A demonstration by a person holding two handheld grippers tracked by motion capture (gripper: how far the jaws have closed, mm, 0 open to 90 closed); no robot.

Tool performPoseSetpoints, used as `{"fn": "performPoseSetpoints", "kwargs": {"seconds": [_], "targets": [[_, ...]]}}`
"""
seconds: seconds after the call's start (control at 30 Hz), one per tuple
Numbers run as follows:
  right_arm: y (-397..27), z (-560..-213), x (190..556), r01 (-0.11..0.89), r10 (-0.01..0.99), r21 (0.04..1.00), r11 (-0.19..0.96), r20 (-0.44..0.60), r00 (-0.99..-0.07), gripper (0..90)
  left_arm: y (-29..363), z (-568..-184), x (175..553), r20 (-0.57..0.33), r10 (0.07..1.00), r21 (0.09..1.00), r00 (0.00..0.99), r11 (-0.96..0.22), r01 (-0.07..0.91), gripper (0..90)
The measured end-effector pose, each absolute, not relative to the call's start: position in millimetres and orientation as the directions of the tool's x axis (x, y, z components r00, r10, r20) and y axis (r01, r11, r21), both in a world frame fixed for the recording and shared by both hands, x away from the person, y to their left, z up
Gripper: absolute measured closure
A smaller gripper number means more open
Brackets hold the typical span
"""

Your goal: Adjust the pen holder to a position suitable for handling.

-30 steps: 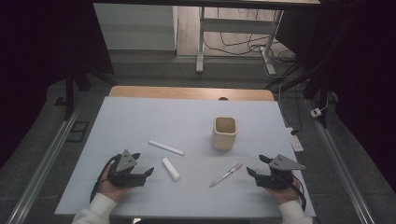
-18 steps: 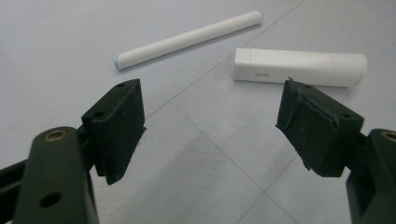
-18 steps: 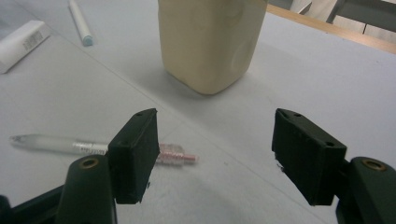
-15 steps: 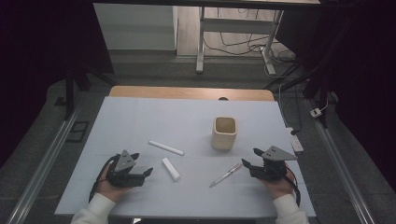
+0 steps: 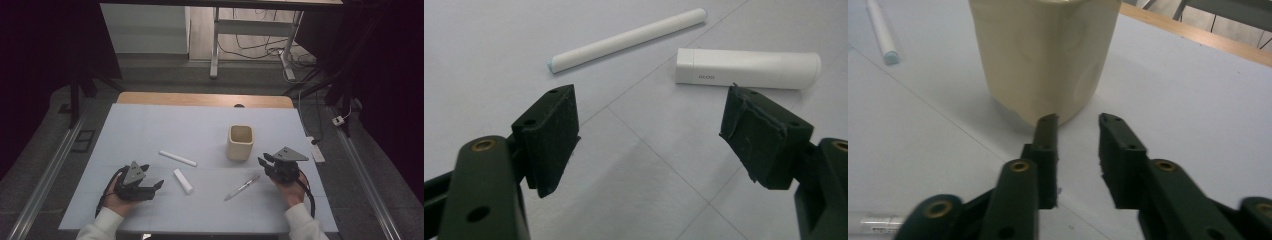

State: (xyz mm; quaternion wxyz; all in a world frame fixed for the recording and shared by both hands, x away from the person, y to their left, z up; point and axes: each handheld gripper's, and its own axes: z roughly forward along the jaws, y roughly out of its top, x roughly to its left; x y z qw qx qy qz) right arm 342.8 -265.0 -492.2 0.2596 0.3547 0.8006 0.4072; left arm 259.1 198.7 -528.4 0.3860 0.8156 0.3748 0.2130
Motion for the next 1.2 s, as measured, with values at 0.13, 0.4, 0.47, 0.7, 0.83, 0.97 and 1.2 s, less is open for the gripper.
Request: {"fn": "performPoseSetpoints", "kwargs": {"seconds": [0.13, 0.4, 0.47, 0.7, 0.83, 0.97, 1.2], "targets": [[-264.3, -494.6, 349.1, 0.362, 0.783, 0.83, 0.424, -0.135, -0.607, 86.6, 198.3, -528.7, 260.3, 0.062, 0.774, 0.787, 0.63, -0.426, 0.446, 23.4], [-254.7, -495.4, 363.8, 0.356, 0.783, 0.821, 0.446, -0.165, -0.599, 89.4, 198.5, -528.5, 260.2, 0.062, 0.775, 0.789, 0.629, -0.424, 0.445, 23.6], [-250.9, -495.7, 367.7, 0.354, 0.789, 0.823, 0.444, -0.172, -0.59, 89.4, 198.4, -528.6, 260.2, 0.064, 0.776, 0.789, 0.628, -0.424, 0.444, 23.7], [-238.3, -500.1, 379.0, 0.389, 0.806, 0.807, 0.444, -0.169, -0.568, 89.4, 198.4, -529.0, 259.5, 0.066, 0.775, 0.788, 0.628, -0.427, 0.444, 23.9], [-234.6, -503.0, 381.0, 0.396, 0.799, 0.797, 0.456, -0.172, -0.576, 89.5, 198.1, -529.3, 259.6, 0.067, 0.775, 0.786, 0.628, -0.429, 0.445, 23.9], [-232.7, -505.6, 382.3, 0.4, 0.797, 0.793, 0.459, -0.169, -0.58, 89.5, 198.0, -529.7, 260.4, 0.068, 0.773, 0.783, 0.631, -0.433, 0.447, 24.0], [-231.4, -510.4, 385.8, 0.413, 0.802, 0.786, 0.459, -0.168, -0.573, 89.5, 197.3, -530.6, 261.7, 0.066, 0.773, 0.783, 0.631, -0.432, 0.448, 24.1]]}}
